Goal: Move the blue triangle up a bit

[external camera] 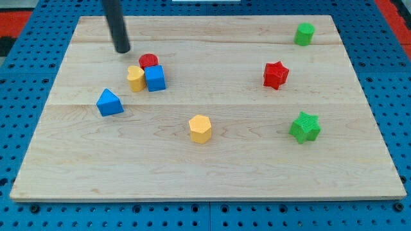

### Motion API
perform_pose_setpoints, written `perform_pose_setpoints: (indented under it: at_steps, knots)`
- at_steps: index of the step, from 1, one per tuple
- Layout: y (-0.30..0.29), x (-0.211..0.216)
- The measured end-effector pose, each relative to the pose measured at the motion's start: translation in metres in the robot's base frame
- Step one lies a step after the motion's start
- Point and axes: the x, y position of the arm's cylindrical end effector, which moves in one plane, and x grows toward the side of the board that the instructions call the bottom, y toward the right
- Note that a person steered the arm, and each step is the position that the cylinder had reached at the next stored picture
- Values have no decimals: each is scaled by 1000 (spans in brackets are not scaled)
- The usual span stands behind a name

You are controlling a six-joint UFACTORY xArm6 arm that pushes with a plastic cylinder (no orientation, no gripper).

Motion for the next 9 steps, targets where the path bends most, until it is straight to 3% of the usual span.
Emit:
perform_pose_setpoints:
  at_steps: [2,4,5,9]
  knots:
    - [-56,89]
    - [-6,176]
    - [24,185]
    - [28,133]
